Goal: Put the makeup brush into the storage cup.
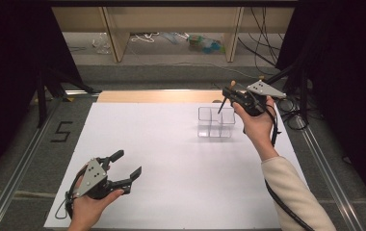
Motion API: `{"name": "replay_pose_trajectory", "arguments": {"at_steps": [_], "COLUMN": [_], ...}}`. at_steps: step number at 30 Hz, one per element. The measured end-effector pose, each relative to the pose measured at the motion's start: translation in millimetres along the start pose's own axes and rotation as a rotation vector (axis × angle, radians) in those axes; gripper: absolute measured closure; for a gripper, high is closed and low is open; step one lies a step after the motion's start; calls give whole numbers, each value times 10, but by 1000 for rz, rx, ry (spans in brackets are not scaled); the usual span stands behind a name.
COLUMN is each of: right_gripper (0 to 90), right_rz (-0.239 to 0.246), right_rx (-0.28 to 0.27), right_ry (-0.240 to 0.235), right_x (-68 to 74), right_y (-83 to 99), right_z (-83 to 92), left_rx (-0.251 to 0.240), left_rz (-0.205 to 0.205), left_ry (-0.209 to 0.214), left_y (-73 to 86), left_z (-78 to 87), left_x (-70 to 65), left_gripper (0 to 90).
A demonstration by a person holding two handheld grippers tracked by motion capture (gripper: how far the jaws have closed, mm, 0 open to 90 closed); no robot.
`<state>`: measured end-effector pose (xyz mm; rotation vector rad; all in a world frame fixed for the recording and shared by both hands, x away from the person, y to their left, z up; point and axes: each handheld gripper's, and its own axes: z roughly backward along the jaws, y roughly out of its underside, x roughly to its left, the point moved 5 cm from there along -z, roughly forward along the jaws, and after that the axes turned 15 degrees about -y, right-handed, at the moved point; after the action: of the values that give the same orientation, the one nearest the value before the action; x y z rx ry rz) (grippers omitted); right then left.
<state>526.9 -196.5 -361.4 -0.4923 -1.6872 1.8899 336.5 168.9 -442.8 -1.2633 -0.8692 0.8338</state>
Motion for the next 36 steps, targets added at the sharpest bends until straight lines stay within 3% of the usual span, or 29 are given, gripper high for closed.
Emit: {"name": "replay_pose_trajectory", "arguments": {"at_steps": [36], "right_gripper": [836], "right_rz": [-2], "right_rx": [4], "right_ry": [12], "right_x": [-52], "right_y": [45], "right_z": [-88], "left_rx": [0], "left_rz": [2], "left_ry": [1], "left_y": [3], "left_z": [-4], "left_x": [0], "left_gripper": [206]}}
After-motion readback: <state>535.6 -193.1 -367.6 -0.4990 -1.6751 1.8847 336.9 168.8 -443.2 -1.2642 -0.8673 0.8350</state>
